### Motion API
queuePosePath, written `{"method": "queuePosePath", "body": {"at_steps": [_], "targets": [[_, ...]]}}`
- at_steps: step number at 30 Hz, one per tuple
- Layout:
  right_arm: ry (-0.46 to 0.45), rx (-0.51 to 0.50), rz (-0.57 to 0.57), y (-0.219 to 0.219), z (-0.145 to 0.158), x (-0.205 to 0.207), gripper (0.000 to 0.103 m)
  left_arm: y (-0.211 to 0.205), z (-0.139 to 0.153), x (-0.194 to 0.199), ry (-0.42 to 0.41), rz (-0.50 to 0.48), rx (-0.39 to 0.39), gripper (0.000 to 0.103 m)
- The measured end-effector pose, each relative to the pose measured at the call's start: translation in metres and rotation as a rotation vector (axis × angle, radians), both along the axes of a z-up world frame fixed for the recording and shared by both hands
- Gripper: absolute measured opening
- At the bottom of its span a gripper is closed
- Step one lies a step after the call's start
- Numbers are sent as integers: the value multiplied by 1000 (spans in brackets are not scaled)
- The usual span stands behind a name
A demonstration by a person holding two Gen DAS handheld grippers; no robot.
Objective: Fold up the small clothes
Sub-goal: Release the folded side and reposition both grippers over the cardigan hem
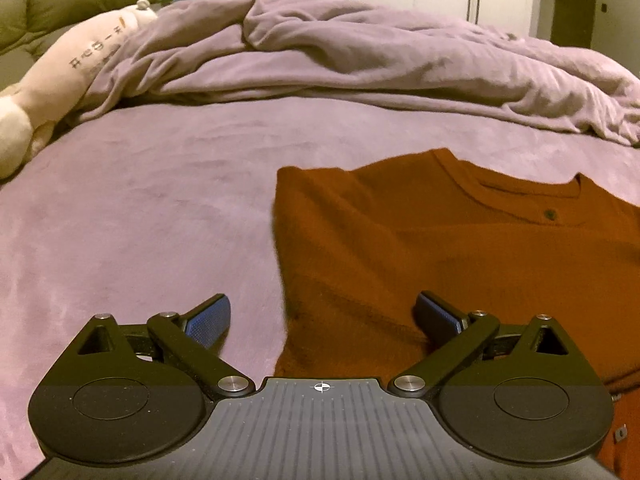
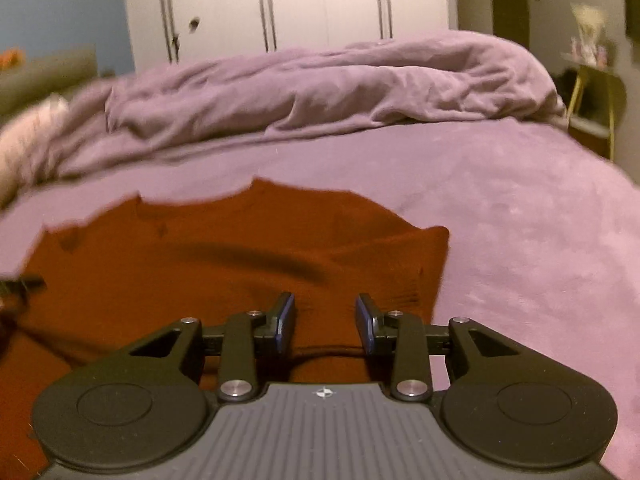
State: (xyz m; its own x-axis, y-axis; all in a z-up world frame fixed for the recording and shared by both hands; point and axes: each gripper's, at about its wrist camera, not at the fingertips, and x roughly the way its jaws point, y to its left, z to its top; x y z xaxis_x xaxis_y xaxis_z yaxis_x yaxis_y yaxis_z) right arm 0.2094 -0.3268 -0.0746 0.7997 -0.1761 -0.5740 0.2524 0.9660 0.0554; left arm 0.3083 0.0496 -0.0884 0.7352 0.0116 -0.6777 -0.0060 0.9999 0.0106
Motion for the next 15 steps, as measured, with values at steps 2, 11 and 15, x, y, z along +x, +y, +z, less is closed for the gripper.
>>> {"method": "queuePosePath", "body": {"at_steps": [2,11,15], "targets": [[19,-30,1,2,0,2,33,2,0,-1,11,1,-6,102],[82,-196,39,21,-5,9,33,2,-2,-3,35,-11,-9,102],[97,-205,63,19,-5,10,35,2,-1,-3,45,-16,-3,102]]}}
